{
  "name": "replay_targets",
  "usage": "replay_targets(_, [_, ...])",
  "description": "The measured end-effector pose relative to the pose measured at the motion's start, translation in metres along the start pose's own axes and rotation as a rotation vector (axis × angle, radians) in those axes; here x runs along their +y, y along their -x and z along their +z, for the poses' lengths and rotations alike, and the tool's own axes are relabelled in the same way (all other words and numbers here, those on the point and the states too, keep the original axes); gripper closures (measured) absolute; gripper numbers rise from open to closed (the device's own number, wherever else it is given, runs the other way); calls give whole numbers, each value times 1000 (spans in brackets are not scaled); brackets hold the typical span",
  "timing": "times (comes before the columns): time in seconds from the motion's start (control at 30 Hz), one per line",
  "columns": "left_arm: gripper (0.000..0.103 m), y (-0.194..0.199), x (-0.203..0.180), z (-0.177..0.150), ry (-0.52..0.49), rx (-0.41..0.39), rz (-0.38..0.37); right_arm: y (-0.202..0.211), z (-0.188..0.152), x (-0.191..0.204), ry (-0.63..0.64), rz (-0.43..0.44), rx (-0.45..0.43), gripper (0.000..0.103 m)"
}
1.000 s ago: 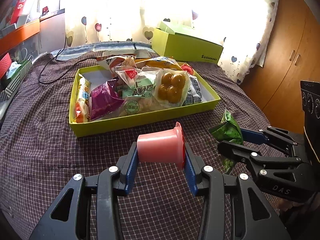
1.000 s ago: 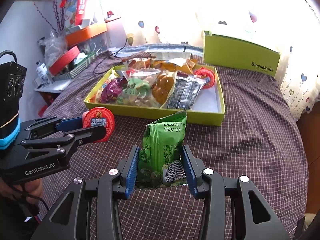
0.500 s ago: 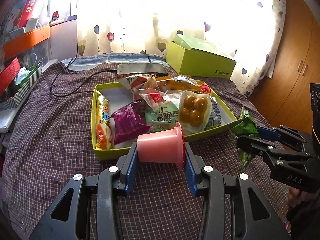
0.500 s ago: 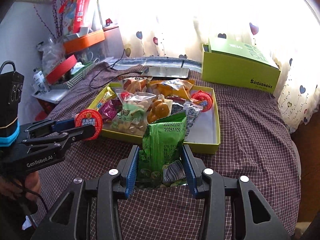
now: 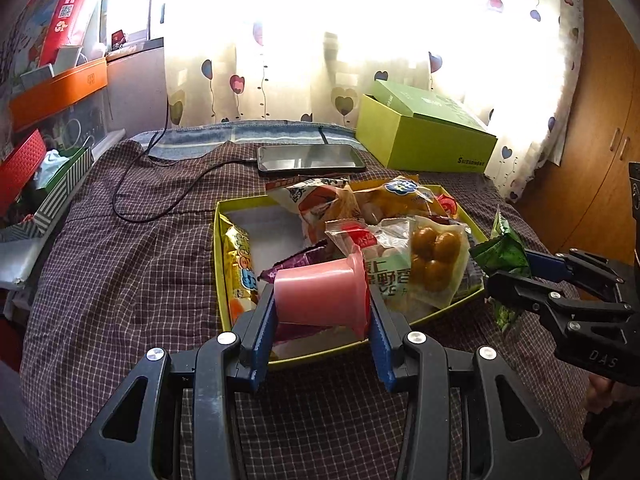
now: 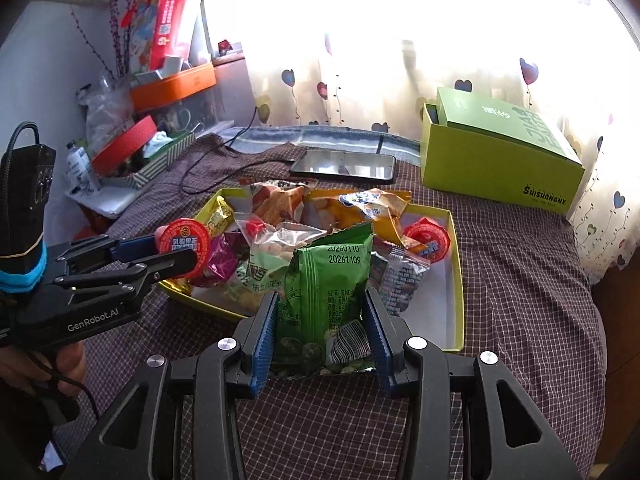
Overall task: Organize snacks
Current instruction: 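Carry the jelly cup and green packet over the yellow tray and lower them, then open both tools to release the jelly cup and green packet inside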
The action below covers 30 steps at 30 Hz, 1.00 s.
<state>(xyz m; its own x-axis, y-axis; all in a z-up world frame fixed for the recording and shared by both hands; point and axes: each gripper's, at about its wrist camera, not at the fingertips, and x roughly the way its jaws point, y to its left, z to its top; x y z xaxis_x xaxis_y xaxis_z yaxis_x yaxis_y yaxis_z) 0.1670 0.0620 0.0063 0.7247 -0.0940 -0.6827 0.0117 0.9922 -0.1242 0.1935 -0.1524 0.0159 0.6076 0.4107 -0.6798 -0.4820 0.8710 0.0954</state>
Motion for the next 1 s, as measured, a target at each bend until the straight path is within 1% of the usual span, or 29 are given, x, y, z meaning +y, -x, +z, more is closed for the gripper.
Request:
replay_targets(0.17, [60, -12, 15, 4, 24, 8, 12, -13, 9, 4, 7, 9, 8, 62])
replay_targets(0.37, [60, -25, 24, 16, 19, -6, 15, -26, 19, 8, 18, 12, 2, 62])
replay_targets(0.57, [60, -40, 29, 29, 25, -8, 6, -40, 21, 11, 28, 21, 16, 62])
replay_targets(0.87, [60, -60, 32, 27, 47, 26, -28, -51, 23, 12, 35, 17, 17, 62])
replay_targets(1.0, [53, -57, 35, 27, 72, 3, -28, -52, 23, 10, 26, 15, 12, 62])
